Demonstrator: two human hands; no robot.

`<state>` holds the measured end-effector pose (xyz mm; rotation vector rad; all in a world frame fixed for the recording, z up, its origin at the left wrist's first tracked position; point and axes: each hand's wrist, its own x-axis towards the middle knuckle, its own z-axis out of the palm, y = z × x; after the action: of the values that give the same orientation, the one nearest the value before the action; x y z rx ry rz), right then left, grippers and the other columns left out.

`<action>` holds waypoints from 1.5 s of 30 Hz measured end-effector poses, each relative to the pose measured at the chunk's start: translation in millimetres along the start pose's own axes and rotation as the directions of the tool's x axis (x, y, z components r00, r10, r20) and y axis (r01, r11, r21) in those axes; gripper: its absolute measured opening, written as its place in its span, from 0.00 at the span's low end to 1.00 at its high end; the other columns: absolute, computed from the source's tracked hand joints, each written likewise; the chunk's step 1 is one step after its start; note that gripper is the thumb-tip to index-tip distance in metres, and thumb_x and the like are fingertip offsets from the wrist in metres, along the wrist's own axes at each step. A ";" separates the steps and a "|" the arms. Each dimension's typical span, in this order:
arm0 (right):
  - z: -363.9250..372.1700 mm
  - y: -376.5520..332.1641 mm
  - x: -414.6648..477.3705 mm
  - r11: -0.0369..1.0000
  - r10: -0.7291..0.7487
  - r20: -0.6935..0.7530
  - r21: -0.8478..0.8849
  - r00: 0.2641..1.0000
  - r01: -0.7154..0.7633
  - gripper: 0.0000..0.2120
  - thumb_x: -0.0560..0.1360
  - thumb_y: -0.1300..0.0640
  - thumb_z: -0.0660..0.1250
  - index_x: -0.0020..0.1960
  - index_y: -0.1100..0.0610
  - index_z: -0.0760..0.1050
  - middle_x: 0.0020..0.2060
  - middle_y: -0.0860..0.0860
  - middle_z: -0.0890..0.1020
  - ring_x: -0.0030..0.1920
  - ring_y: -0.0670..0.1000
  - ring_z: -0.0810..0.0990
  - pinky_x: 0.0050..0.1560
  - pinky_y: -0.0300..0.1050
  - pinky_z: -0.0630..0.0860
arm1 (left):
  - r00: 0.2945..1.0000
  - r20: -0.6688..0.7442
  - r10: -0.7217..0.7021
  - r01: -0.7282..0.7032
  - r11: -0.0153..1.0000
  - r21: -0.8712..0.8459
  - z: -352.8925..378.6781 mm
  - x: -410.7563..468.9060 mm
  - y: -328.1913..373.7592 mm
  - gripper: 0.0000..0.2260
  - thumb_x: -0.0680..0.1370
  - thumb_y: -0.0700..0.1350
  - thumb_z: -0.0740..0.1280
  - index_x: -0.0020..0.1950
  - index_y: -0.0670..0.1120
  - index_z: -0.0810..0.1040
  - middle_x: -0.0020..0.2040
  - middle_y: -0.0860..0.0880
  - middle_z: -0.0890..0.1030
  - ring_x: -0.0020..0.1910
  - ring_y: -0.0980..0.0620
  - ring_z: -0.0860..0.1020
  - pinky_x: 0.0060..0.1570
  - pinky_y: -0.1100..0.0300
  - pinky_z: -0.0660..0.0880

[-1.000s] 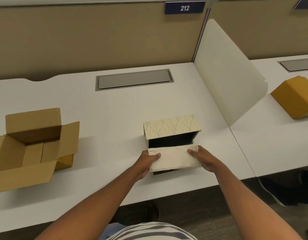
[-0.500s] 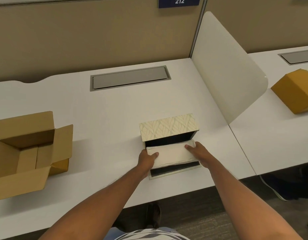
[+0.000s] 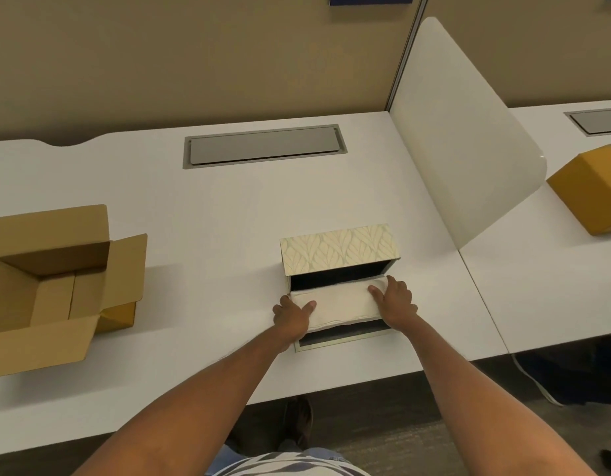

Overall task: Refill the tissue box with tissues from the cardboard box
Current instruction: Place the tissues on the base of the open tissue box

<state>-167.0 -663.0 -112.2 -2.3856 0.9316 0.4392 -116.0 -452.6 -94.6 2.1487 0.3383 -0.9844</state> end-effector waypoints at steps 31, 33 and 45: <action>-2.6 3.9 0.4 0.991 -0.021 -0.018 0.129 1.000 0.023 0.32 0.78 0.39 0.55 0.72 0.59 0.60 0.68 0.60 0.69 0.67 0.62 0.68 0.67 0.59 0.65 | 0.998 0.013 0.062 -0.061 0.998 -0.025 -2.1 -4.4 -7.1 0.35 0.79 0.62 0.54 0.78 0.45 0.45 0.76 0.41 0.54 0.74 0.41 0.58 0.72 0.45 0.61; -1.4 4.3 -5.4 0.980 -0.013 -0.058 0.199 0.998 0.024 0.31 0.78 0.39 0.54 0.73 0.59 0.60 0.69 0.60 0.68 0.68 0.62 0.67 0.68 0.60 0.65 | 0.998 -0.017 0.060 -0.060 0.997 -0.044 -1.9 -4.9 -6.8 0.33 0.80 0.61 0.51 0.78 0.44 0.47 0.76 0.41 0.56 0.74 0.41 0.60 0.71 0.45 0.62; -53.8 -25.4 -14.9 0.912 -0.179 -0.548 0.219 0.817 0.346 0.23 0.80 0.52 0.58 0.73 0.57 0.61 0.67 0.59 0.69 0.67 0.59 0.65 0.67 0.57 0.64 | 0.811 -0.516 0.274 -0.385 0.915 -0.120 -39.5 -9.4 18.3 0.21 0.82 0.51 0.53 0.75 0.48 0.61 0.64 0.39 0.68 0.63 0.42 0.70 0.62 0.52 0.66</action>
<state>-154.2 -671.1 -52.7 -2.3165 0.7850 -0.4605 -91.6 -436.4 -61.0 2.1298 0.2788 -0.1766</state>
